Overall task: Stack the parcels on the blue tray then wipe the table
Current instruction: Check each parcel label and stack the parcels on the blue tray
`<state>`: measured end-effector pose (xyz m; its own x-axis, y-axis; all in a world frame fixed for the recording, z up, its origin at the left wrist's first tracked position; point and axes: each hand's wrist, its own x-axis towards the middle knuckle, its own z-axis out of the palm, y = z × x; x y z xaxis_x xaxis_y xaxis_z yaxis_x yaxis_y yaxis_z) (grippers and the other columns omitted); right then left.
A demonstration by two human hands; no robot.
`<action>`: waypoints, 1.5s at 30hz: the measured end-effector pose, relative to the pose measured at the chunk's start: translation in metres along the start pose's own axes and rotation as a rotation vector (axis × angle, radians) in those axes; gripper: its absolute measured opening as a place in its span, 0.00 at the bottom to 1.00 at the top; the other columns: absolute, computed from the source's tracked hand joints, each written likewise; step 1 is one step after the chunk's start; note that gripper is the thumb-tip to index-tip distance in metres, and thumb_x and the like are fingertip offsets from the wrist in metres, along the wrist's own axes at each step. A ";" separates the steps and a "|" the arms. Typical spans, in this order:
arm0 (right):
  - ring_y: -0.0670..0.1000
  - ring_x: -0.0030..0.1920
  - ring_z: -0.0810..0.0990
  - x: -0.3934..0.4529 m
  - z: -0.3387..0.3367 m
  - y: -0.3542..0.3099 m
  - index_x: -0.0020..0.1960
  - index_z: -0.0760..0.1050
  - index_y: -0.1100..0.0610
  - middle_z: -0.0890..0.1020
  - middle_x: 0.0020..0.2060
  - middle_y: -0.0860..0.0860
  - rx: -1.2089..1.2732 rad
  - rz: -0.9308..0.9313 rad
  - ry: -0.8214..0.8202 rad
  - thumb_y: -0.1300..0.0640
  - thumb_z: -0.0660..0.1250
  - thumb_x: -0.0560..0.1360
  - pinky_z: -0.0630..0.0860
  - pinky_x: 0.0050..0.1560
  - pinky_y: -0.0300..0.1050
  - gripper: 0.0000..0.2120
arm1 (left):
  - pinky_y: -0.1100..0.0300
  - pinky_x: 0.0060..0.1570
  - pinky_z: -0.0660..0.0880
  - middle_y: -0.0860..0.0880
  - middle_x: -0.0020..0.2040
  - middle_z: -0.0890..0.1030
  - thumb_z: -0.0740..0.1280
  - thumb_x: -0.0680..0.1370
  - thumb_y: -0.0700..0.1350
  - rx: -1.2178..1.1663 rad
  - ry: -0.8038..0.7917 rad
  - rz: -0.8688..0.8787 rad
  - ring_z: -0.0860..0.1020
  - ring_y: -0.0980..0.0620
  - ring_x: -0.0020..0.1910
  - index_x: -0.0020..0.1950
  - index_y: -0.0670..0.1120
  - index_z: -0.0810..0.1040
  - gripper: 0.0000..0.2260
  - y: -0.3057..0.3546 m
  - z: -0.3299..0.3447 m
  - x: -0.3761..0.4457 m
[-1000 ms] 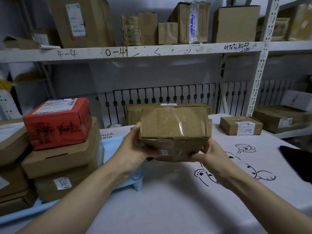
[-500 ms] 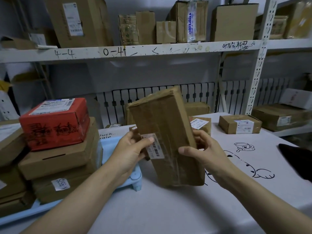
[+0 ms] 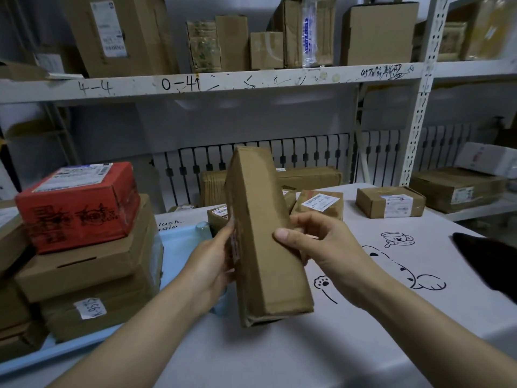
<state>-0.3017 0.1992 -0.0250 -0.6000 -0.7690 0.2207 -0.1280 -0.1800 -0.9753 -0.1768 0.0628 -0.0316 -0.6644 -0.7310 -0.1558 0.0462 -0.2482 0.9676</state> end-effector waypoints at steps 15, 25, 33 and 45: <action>0.49 0.27 0.78 0.001 0.001 -0.009 0.61 0.76 0.63 0.82 0.38 0.58 0.178 0.061 0.146 0.53 0.74 0.74 0.79 0.30 0.43 0.21 | 0.51 0.53 0.80 0.41 0.51 0.86 0.73 0.72 0.59 -0.061 -0.137 -0.227 0.84 0.42 0.47 0.54 0.45 0.86 0.19 0.004 -0.004 -0.008; 0.44 0.20 0.69 0.004 -0.012 0.000 0.59 0.77 0.68 0.73 0.23 0.48 0.292 0.179 0.191 0.57 0.68 0.79 0.72 0.23 0.37 0.15 | 0.44 0.64 0.74 0.41 0.56 0.85 0.70 0.75 0.48 -0.167 -0.079 -0.216 0.82 0.42 0.54 0.60 0.45 0.83 0.16 0.014 -0.004 -0.014; 0.51 0.33 0.80 0.004 -0.021 -0.007 0.56 0.82 0.57 0.84 0.39 0.54 0.101 0.180 0.166 0.42 0.67 0.77 0.74 0.26 0.38 0.19 | 0.45 0.64 0.75 0.44 0.54 0.86 0.74 0.71 0.50 -0.065 -0.082 -0.037 0.82 0.42 0.58 0.59 0.49 0.82 0.17 0.022 0.001 -0.014; 0.58 0.44 0.78 0.010 -0.023 0.007 0.51 0.80 0.62 0.82 0.45 0.59 0.017 0.341 0.165 0.59 0.63 0.78 0.71 0.43 0.49 0.09 | 0.58 0.36 0.80 0.48 0.56 0.84 0.70 0.76 0.53 0.037 -0.039 0.165 0.83 0.49 0.52 0.64 0.52 0.78 0.17 0.018 0.005 -0.016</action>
<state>-0.3268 0.2050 -0.0297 -0.7252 -0.6776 -0.1222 0.1132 0.0577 -0.9919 -0.1693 0.0730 -0.0103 -0.6783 -0.7347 0.0133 0.1302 -0.1024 0.9862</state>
